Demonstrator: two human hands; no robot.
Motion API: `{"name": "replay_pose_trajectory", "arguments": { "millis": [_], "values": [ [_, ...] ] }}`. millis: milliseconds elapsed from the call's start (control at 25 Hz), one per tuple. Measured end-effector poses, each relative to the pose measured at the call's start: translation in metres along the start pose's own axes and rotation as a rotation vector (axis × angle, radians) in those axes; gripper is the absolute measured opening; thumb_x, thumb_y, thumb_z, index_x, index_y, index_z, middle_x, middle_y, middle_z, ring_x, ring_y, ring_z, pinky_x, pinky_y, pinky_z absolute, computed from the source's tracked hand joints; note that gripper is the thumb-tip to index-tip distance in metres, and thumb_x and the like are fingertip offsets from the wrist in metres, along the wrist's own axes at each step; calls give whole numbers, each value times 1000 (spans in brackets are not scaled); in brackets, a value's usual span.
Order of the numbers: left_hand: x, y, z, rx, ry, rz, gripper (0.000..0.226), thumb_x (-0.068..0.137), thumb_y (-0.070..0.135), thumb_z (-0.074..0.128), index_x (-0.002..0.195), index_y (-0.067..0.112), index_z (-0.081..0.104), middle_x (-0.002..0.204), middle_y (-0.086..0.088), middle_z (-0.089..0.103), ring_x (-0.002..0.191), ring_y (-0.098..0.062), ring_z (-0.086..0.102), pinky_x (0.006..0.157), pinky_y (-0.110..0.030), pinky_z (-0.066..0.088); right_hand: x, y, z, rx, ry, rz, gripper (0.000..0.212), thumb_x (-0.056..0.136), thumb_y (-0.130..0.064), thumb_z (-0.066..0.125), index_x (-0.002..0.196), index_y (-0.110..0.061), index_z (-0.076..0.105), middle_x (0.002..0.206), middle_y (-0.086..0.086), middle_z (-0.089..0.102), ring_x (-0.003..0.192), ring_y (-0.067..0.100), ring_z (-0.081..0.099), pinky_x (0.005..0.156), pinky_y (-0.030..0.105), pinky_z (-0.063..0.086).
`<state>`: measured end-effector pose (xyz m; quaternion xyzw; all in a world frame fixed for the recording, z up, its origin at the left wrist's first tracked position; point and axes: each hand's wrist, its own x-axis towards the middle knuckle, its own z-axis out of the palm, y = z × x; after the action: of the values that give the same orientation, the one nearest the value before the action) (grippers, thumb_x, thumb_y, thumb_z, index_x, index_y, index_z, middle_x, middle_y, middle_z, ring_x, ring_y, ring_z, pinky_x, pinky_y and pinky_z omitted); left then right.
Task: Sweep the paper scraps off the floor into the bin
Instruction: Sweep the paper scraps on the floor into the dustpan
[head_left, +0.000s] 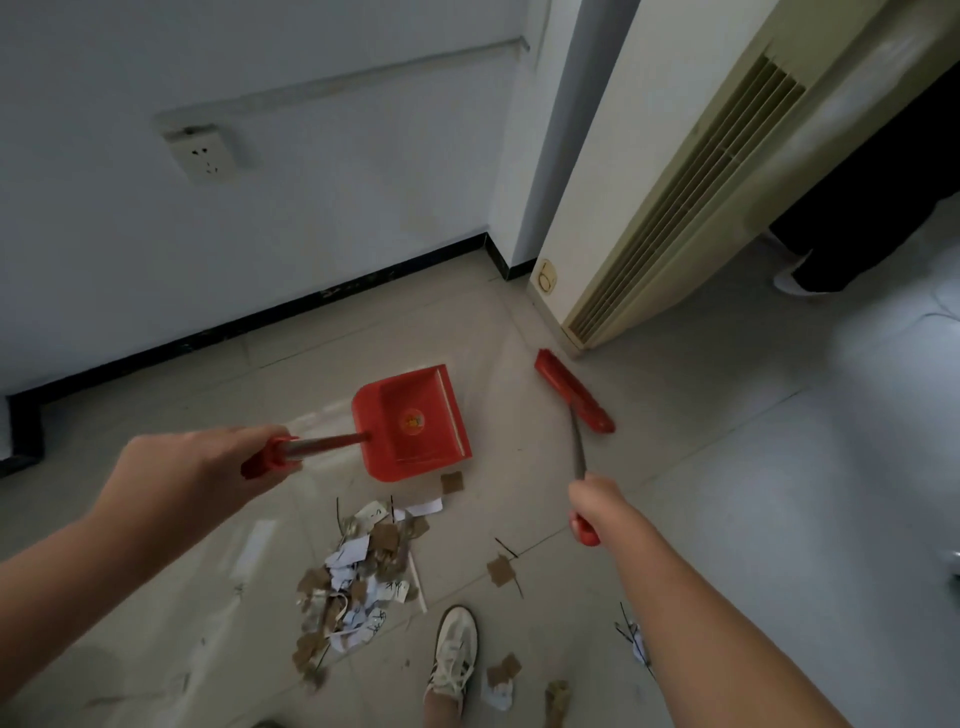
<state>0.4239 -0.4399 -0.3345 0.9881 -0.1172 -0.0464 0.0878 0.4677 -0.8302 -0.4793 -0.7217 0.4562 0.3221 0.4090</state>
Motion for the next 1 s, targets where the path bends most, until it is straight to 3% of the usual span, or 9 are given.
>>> {"name": "replay_pose_trajectory", "arguments": {
  "millis": [120, 240, 320, 480, 640, 760, 800, 880, 1000],
  "values": [
    [-36, -60, 14, 2, -5, -95, 48, 81, 68, 46, 103, 32, 69, 72, 8, 67, 52, -16, 60, 48, -34, 53, -36, 10, 33, -67, -43, -4, 29, 84, 2, 32, 99, -10, 54, 56, 9, 41, 44, 14, 33, 43, 17, 30],
    [-77, -112, 23, 27, -3, -155, 53, 79, 76, 42, 104, 34, 62, 72, 6, 64, 57, -21, 59, 55, -38, 52, -82, 39, 81, -219, -104, -41, 47, 85, 0, 30, 125, -15, 50, 59, 10, 46, 44, 15, 35, 46, 22, 29],
    [-106, -132, 11, 68, -17, -139, 46, 80, 71, 45, 101, 34, 60, 70, 6, 63, 57, -22, 59, 54, -36, 51, -118, 69, 116, -333, -125, -74, 50, 86, -1, 31, 132, -13, 46, 61, 12, 50, 44, 16, 38, 47, 24, 32],
    [-178, -179, -18, 108, 13, -143, 32, 80, 58, 61, 98, 32, 59, 66, 7, 59, 54, -21, 57, 51, -36, 50, -210, 148, 174, -511, -201, -114, 38, 88, -5, 33, 122, -13, 46, 69, 13, 50, 40, 17, 39, 38, 20, 33],
    [-244, -196, -46, 145, 55, -192, 22, 76, 46, 73, 87, 27, 69, 68, -2, 69, 58, -29, 64, 49, -32, 48, -284, 201, 195, -600, -261, -98, 27, 89, -15, 42, 112, -10, 55, 57, 10, 47, 30, 16, 41, 34, 17, 33],
    [-268, -189, -64, 147, 17, -168, 28, 77, 51, 71, 89, 25, 71, 72, -3, 71, 66, -31, 67, 53, -34, 51, -313, 206, 179, -402, -231, 11, 18, 93, -12, 46, 96, -20, 62, 40, 3, 42, 24, 11, 34, 33, 15, 29],
    [-272, -188, -65, 133, 8, -171, 29, 76, 52, 70, 90, 26, 71, 74, -3, 72, 69, -31, 68, 54, -35, 52, -318, 211, 165, -318, -213, 41, 23, 95, -12, 47, 100, -29, 60, 38, 1, 40, 23, 9, 32, 31, 13, 27],
    [-276, -184, -64, 92, 5, -170, 29, 77, 49, 72, 94, 26, 73, 79, -3, 74, 75, -31, 69, 58, -34, 51, -332, 227, 135, -192, -177, 22, 38, 96, -14, 48, 125, -38, 52, 45, 3, 39, 23, 7, 30, 30, 11, 27],
    [-269, -154, -64, 57, 38, -114, 30, 77, 46, 73, 97, 24, 75, 83, -6, 75, 80, -33, 69, 61, -33, 49, -359, 264, 101, -126, -96, -20, 48, 96, -16, 48, 142, -30, 42, 52, 6, 39, 29, 10, 33, 34, 14, 29]
  ]
}}
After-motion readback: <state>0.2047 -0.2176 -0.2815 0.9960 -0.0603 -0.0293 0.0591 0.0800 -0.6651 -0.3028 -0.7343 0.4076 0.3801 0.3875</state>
